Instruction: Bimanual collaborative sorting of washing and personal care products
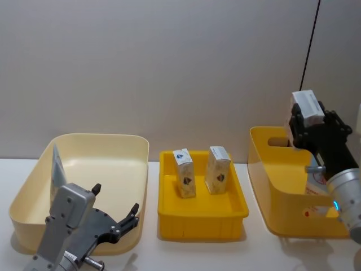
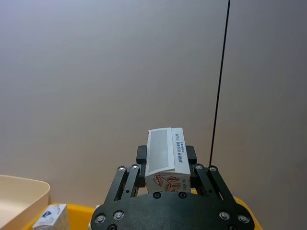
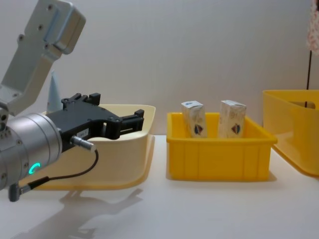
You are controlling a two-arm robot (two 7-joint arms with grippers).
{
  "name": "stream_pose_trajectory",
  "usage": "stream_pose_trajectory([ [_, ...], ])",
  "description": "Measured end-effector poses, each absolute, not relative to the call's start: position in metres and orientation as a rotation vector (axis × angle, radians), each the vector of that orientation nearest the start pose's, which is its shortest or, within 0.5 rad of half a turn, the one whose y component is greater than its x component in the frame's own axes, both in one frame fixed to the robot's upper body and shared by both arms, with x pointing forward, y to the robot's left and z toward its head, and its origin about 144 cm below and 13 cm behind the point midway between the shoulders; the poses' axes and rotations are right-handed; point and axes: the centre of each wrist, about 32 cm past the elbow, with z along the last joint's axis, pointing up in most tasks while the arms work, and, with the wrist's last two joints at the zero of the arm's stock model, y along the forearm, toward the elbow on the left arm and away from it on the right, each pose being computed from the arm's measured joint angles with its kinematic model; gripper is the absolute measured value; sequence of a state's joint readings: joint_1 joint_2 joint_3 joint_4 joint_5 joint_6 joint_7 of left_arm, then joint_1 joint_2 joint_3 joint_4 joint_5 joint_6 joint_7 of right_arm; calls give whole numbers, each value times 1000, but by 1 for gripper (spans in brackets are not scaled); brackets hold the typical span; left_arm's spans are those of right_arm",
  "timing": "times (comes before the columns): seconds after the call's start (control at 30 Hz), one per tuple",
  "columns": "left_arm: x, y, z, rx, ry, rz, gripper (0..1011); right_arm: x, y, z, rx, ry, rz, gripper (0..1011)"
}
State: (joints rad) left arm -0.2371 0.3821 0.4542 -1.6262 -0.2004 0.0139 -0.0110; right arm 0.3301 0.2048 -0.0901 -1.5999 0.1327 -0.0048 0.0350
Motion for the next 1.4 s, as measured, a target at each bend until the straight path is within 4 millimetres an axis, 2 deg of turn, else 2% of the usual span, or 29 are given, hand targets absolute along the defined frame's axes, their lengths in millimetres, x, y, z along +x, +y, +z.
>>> stream_pose_trajectory([
  [0.53, 492, 198, 1204, 61, -268, 1124, 1003, 527, -265, 1270, 130, -266, -1420, 451],
  [1.4, 492, 198, 1204, 61, -268, 1124, 1003, 526, -255, 1252, -1, -122, -1470, 451],
])
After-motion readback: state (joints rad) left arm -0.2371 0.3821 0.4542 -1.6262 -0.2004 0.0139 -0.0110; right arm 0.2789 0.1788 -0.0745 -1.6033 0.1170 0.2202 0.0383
